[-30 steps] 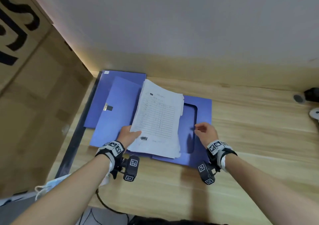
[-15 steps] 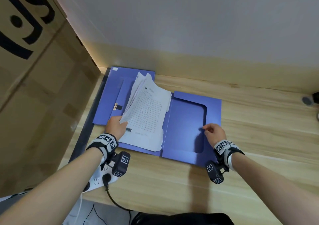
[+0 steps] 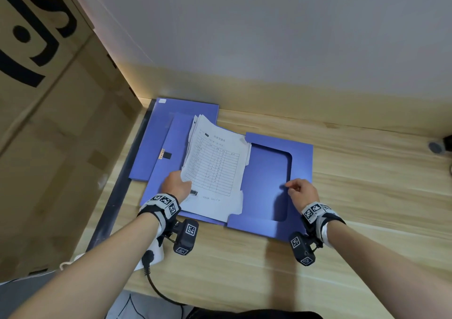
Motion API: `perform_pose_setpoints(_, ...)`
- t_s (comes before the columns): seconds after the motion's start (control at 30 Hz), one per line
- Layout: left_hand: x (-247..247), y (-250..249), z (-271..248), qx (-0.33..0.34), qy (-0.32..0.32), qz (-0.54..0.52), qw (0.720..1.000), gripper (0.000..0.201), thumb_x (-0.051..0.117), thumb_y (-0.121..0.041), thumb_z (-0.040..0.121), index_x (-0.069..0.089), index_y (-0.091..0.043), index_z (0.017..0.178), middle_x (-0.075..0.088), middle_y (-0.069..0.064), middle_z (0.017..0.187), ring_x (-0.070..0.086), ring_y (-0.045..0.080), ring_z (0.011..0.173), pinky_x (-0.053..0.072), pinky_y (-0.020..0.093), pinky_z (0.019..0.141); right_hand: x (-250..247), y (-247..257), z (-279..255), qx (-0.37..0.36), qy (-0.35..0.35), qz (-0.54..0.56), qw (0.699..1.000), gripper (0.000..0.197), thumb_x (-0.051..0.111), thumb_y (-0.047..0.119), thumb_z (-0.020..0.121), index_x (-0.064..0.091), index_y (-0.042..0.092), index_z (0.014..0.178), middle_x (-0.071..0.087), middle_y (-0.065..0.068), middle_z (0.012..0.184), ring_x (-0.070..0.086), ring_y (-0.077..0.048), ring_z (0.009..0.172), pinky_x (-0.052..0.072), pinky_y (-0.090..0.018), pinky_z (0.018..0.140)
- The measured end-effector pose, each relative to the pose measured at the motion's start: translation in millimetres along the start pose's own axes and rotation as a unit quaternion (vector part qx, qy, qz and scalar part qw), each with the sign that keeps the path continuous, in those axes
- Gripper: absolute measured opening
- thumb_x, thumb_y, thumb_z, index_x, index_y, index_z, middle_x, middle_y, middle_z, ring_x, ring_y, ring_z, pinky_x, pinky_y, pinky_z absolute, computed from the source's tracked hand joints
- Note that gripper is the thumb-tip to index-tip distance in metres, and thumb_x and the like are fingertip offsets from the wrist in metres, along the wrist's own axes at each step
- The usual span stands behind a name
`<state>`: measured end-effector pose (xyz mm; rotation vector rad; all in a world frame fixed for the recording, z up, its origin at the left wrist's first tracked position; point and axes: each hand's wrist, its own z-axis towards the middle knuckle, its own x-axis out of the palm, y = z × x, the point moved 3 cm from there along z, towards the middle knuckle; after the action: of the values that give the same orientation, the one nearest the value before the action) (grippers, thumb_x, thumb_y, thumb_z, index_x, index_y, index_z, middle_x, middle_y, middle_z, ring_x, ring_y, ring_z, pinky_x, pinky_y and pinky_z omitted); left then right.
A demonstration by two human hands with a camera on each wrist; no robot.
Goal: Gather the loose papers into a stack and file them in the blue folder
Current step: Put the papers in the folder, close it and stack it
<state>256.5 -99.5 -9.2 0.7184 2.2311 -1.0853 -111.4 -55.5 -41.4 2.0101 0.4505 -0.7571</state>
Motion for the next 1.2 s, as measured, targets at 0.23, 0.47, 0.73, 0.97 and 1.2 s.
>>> perform_pose_setpoints(0.23,23.0,0.9,4.4,-0.019,0.036,-0.024,0.999,0.029,0.058,-0.013,0.089,0.07,-0.013,0.115,0.073,0.004,0.112,0.067,0.029,0.098,0.057,0.036,0.085,15.6,35.5,3.0,-0.129,0.042,-0.056,0.989,0.031,0.051,0.006,0.086,0.065,0.022,0.108,0.059,-0.002,0.116,0.057,-0.021,0.103,0.047,-0.035,0.09)
perform_pose_setpoints(0.47,28.3,8.3,7.9,-0.03,0.094,-0.07,0.993,0.029,0.066,-0.016,0.081,0.071,-0.012,0.109,0.075,0.006,0.108,0.069,0.028,0.099,0.057,0.044,0.092,53.5,88.6,13.9,-0.244,0.179,-0.266,0.915,0.062,0.046,0.021,0.095,0.025,0.019,0.153,0.014,-0.001,0.164,0.016,-0.021,0.15,0.026,-0.036,0.117)
perform_pose_setpoints(0.73,43.7,-1.1,21.5,-0.04,0.132,-0.096,0.986,0.067,0.069,-0.049,0.068,0.063,-0.016,0.126,0.068,-0.001,0.122,0.064,0.024,0.113,0.051,0.046,0.102,58.9,87.4,20.8,-0.161,0.236,-0.228,0.931,0.061,0.049,0.024,0.095,0.025,0.017,0.151,0.013,-0.001,0.164,0.025,-0.025,0.147,0.032,-0.039,0.114)
perform_pose_setpoints(0.97,55.1,-24.9,13.0,-0.019,0.131,-0.093,0.987,0.031,0.064,-0.014,0.085,0.069,-0.012,0.116,0.073,0.005,0.114,0.068,0.026,0.105,0.055,0.041,0.097,37.4,73.5,29.8,-0.123,0.204,-0.21,0.948,0.037,0.044,0.02,0.093,0.041,0.007,0.127,0.036,-0.012,0.141,0.037,-0.039,0.13,0.041,-0.045,0.098)
perform_pose_setpoints(1.2,80.5,-36.0,15.2,-0.034,0.166,-0.07,0.983,0.035,0.064,-0.014,0.083,0.068,-0.01,0.117,0.073,0.006,0.113,0.068,0.027,0.105,0.054,0.044,0.099,21.4,64.4,38.7,-0.126,0.188,-0.197,0.954,0.043,0.044,0.026,0.091,0.043,0.01,0.131,0.045,-0.007,0.135,0.04,-0.035,0.127,0.042,-0.043,0.095)
